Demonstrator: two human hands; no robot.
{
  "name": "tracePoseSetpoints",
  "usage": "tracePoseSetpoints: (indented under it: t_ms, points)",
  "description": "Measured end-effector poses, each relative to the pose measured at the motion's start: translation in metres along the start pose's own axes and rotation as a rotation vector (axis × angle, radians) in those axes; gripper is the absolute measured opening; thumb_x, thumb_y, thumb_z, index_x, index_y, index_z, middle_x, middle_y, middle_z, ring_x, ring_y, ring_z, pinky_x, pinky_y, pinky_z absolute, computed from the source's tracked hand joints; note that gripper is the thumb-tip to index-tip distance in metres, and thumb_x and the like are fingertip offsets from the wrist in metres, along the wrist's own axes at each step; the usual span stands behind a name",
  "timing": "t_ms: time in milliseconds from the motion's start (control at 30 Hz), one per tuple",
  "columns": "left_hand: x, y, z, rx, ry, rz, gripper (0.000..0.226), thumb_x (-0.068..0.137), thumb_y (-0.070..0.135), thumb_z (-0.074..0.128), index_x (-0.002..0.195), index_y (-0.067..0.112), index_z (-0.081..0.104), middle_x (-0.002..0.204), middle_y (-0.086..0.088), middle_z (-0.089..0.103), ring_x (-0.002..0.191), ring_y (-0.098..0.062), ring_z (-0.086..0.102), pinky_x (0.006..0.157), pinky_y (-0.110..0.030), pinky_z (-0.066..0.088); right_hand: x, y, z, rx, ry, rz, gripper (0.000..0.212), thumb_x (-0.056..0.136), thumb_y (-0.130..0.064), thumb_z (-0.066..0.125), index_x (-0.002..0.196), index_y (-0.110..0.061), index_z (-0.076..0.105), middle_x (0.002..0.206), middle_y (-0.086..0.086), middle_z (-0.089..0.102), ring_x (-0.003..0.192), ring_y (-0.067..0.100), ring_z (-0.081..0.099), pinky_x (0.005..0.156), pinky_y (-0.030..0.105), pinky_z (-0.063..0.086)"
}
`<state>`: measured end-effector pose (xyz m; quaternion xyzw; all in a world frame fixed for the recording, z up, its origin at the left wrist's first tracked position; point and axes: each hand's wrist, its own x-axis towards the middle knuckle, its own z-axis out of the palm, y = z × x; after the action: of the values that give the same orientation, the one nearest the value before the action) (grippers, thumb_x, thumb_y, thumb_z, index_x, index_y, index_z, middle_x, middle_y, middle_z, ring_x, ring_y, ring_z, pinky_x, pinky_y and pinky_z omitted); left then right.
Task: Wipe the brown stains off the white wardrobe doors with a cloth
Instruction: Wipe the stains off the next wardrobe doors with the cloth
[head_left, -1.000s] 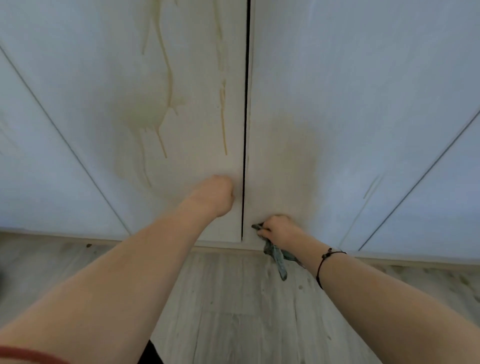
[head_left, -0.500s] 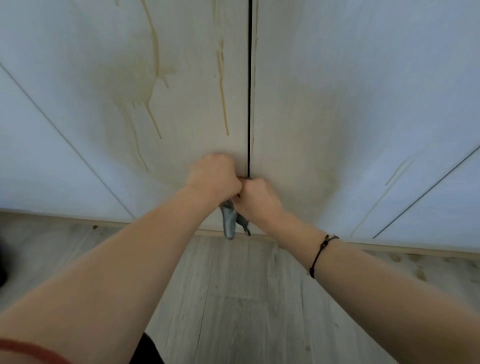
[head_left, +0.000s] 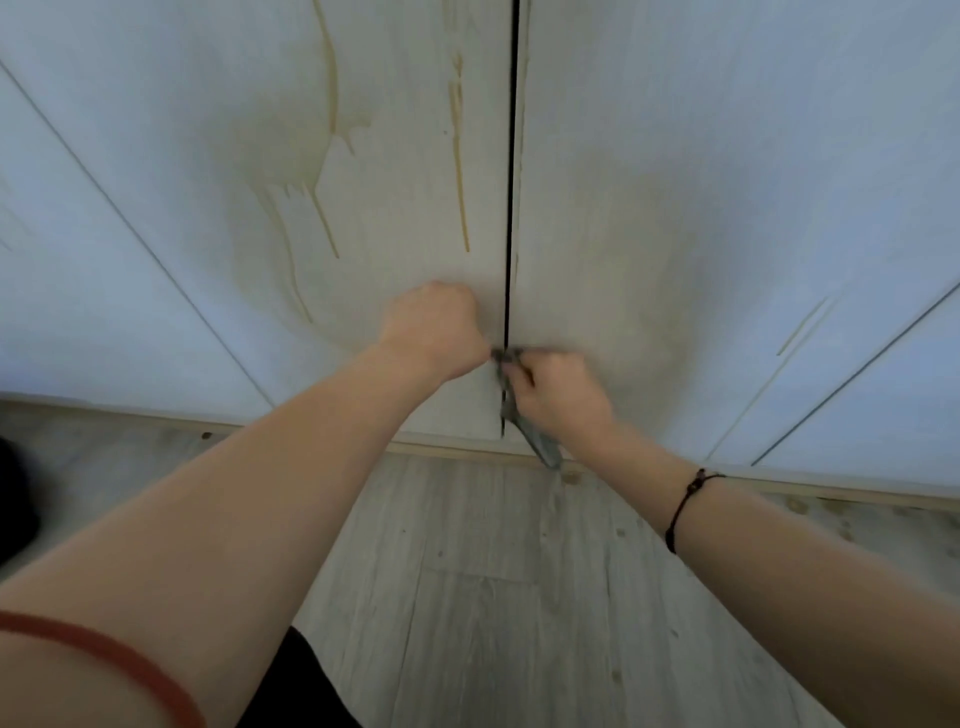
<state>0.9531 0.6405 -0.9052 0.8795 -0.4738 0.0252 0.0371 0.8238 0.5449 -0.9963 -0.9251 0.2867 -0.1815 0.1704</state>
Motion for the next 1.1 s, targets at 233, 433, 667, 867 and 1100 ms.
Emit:
tracePoseSetpoints:
  t_ms: [233,433,667,867,1100]
  points:
    - [-0.005,0.006,-0.009,0.038,-0.002,-0.031,0.016,0.081,0.027,0.057,0.073,0.013,0.055,0.081,-0.01,0.062,0.068,-0.028,0.057,0.064,-0.031,0.041,0.013,0.006,-0.072,0.17,0.504,-0.3,0.029,0.096,-0.022,0.061,0.069,-0.018,0.05,0.055,0.0,0.052,0.048,0.012,0.039,0.051,0.022,0.022]
    - [-0.007,0.014,-0.009,0.098,0.003,0.014,0.022,0.093,0.024,0.055,0.107,0.014,0.069,0.108,-0.015,0.068,0.1,-0.036,0.065,0.072,-0.033,0.042,-0.045,0.111,-0.01,-0.201,-0.468,0.183,0.033,0.103,-0.033,0.049,0.109,-0.008,0.069,0.111,0.016,0.07,0.102,0.032,0.065,0.085,0.037,0.052]
    - [-0.006,0.013,0.002,0.073,-0.018,0.047,0.018,0.097,0.018,0.055,0.108,0.018,0.069,0.111,-0.012,0.069,0.102,-0.034,0.065,0.074,-0.032,0.044,-0.049,0.131,0.01,-0.314,-0.637,0.245,0.037,0.103,-0.033,0.046,0.119,-0.005,0.065,0.12,0.016,0.066,0.109,0.032,0.062,0.088,0.035,0.05]
    - [-0.006,0.014,0.002,0.035,0.007,0.037,0.018,0.099,0.021,0.055,0.11,0.02,0.07,0.113,-0.012,0.069,0.105,-0.034,0.065,0.076,-0.033,0.043,-0.02,0.062,0.043,-0.117,-0.583,0.041,0.036,0.104,-0.034,0.045,0.118,-0.006,0.062,0.121,0.018,0.064,0.108,0.033,0.06,0.085,0.035,0.047]
    - [-0.006,0.016,0.003,0.058,0.007,0.037,0.02,0.1,0.021,0.053,0.111,0.018,0.069,0.114,-0.013,0.068,0.106,-0.035,0.064,0.076,-0.033,0.044,-0.016,0.037,0.066,-0.067,-0.626,0.016,0.028,0.105,-0.021,0.041,0.115,-0.001,0.059,0.118,0.02,0.063,0.104,0.034,0.061,0.085,0.038,0.051]
